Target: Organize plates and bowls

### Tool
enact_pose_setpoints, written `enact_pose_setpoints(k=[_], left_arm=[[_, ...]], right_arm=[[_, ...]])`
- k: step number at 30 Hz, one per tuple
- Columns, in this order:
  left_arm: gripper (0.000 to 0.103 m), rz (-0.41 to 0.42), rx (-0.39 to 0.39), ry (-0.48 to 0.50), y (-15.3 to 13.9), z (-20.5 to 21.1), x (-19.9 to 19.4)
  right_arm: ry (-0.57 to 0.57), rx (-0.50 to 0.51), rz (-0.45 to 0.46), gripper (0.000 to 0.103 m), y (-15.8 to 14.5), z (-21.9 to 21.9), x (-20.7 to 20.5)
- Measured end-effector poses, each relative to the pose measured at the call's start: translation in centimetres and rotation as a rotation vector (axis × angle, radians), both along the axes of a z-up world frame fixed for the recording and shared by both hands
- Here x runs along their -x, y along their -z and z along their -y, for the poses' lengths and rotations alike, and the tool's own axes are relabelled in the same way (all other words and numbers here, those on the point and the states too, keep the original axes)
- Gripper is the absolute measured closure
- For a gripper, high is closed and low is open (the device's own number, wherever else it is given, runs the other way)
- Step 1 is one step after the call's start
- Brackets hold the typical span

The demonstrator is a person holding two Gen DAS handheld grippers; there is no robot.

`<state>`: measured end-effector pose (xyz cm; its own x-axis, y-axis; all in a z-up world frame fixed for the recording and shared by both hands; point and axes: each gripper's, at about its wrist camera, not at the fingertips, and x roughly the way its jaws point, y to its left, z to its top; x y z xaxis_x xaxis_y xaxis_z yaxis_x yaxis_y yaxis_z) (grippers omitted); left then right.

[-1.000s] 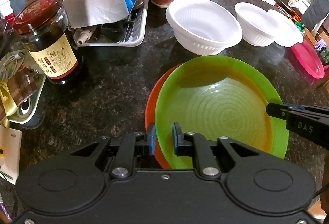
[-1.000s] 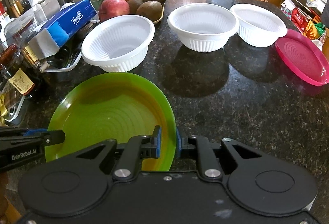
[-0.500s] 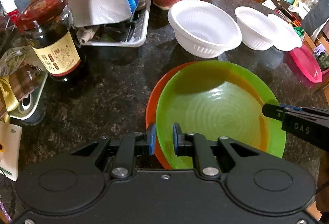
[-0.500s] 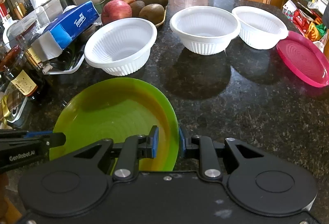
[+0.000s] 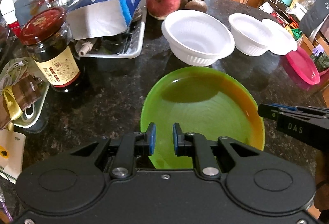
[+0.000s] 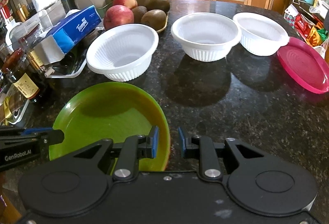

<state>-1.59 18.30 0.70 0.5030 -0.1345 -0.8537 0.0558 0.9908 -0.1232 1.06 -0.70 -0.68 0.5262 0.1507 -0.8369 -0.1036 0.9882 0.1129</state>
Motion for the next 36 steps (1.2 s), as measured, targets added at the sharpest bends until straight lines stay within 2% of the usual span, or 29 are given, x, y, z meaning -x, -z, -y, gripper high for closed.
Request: enact_pose_setpoints(k=[9,17,19,22,25,30,36], left_arm=[[0.080,0.006,-0.002,0.041,-0.6,2.9,-0.3],[0.080,0.043,-0.027,0.141,-1.7,8.5,-1.1],[0.080,0.057,-0.033,0.167,-2.2,10.3,-1.5],[0.080,0.075,-0.042,0.208,-2.9,13.0,-2.3],[0.080,0.092,-0.036,0.241,-3.8,15.7,-3.4],[0.080,0.133,-0.038,0.289,-4.7,20.3,-5.2],[0.080,0.120,0.023,0.301,-4.6,24.8,-7.7]], right_arm=[[0.054,-0.021,-0.014,0.076,-0.2,3.0,0.8],[0.150,-0.043,-0.012,0.076,-0.7,8.9,1.9],[0.177,-0.048,0.003,0.076,-0.9,11.0,2.2],[0.223,-0.026,0.038,0.067,-1.4,14.2,2.5],[0.257,0.019,0.096,0.064,-2.1,17.3,2.8],[0.318,0.054,0.155,0.063,-3.2,22.0,2.6],[0.353,0.022,0.159,0.063,-4.1,27.2,0.9]])
